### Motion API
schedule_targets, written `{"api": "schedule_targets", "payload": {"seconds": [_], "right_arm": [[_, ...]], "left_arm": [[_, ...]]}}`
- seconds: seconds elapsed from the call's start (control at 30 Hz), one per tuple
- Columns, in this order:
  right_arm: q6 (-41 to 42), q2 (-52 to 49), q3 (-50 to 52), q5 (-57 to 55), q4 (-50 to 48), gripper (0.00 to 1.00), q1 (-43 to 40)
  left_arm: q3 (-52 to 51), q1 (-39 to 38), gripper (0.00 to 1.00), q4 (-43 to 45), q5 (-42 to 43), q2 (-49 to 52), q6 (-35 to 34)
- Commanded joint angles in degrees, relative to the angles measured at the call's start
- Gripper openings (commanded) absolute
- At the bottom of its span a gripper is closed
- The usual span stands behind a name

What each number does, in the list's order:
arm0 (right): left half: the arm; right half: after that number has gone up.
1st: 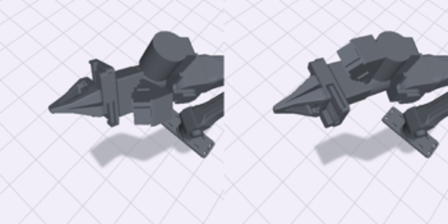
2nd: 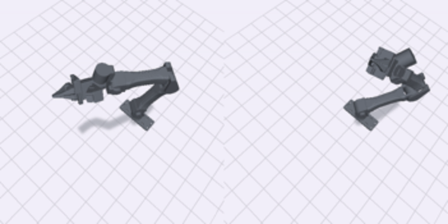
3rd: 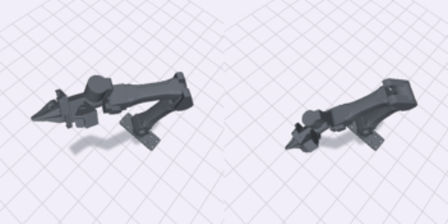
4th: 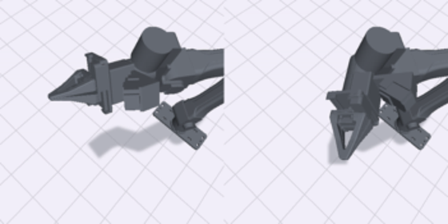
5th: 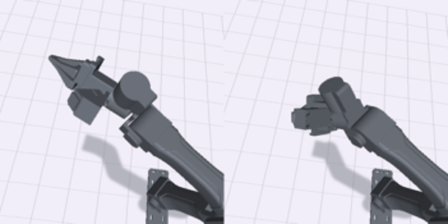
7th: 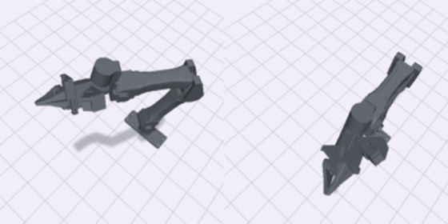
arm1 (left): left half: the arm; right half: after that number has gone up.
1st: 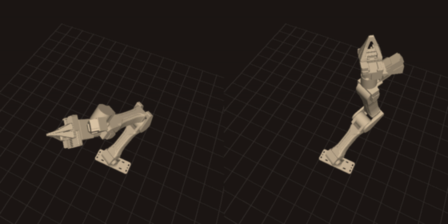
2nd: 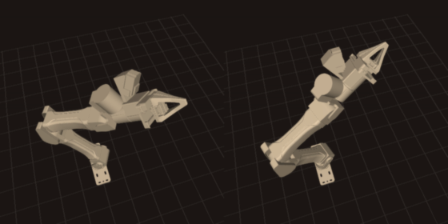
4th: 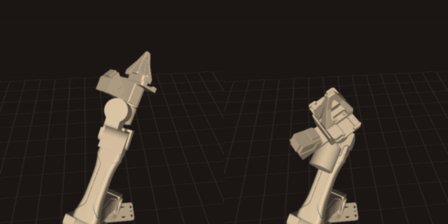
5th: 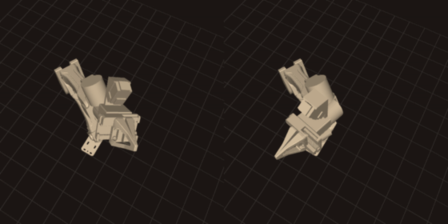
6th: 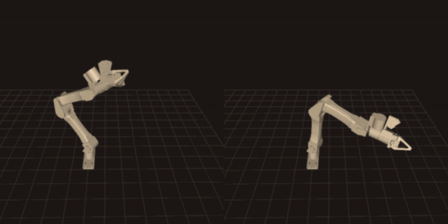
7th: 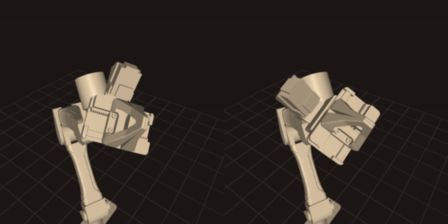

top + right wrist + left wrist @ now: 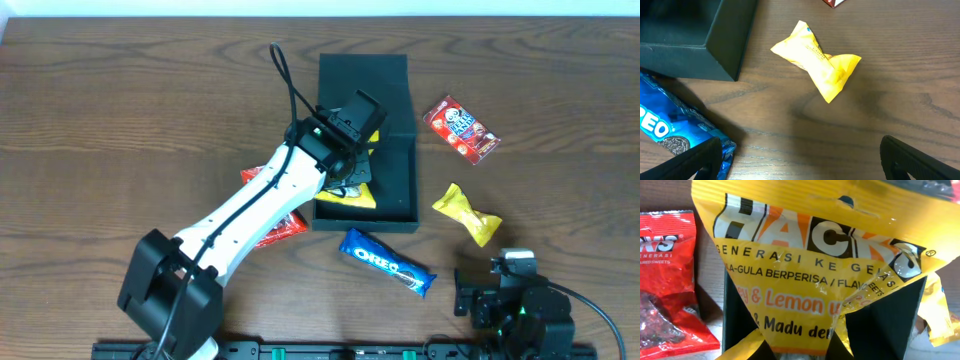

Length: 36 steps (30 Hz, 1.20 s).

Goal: Pack container
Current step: 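Carry the yellow bag over the black box and release inside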

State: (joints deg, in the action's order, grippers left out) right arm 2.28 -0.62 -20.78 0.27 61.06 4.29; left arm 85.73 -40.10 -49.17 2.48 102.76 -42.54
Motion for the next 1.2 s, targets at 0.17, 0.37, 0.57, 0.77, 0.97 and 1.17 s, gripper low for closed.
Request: {"api": "schedule_targets", "payload": {"seconds": [0.17, 0.37, 0.57, 0.77, 0.97, 1.17], "right_arm": [[-0.7, 0.3, 0.3, 0.2, 0.4, 0.99, -0.9], [-0.7, 0.3, 0.3, 0.2, 0.4, 0.99, -0.9], [-0.7, 0.3, 0.3, 0.2, 0.4, 0.99, -0.9], [-0.7, 0.3, 0.3, 0.2, 0.4, 0.99, -0.9], [-0.7, 0.3, 0.3, 0.2, 0.4, 0.99, -0.9], [-0.7, 0.3, 0.3, 0.2, 0.4, 0.99, -0.9]], "left_arm": [[-4.0, 0.4, 0.06, 2.3, -1.2, 3.6, -4.0], [-5.0, 0.9, 0.06, 3.4, -3.0, 3.8, -4.0], [-5.0, 1.2, 0.07, 5.3, -3.5, 3.8, -3.8], [-5.0, 1.2, 0.07, 6.6, -2.9, 3.8, -3.8], [-5.0, 1.1, 0.13, 5.8, -2.4, 3.8, -3.7], [-5.0, 1.0, 0.17, 5.5, -2.5, 3.8, -2.6]]}}
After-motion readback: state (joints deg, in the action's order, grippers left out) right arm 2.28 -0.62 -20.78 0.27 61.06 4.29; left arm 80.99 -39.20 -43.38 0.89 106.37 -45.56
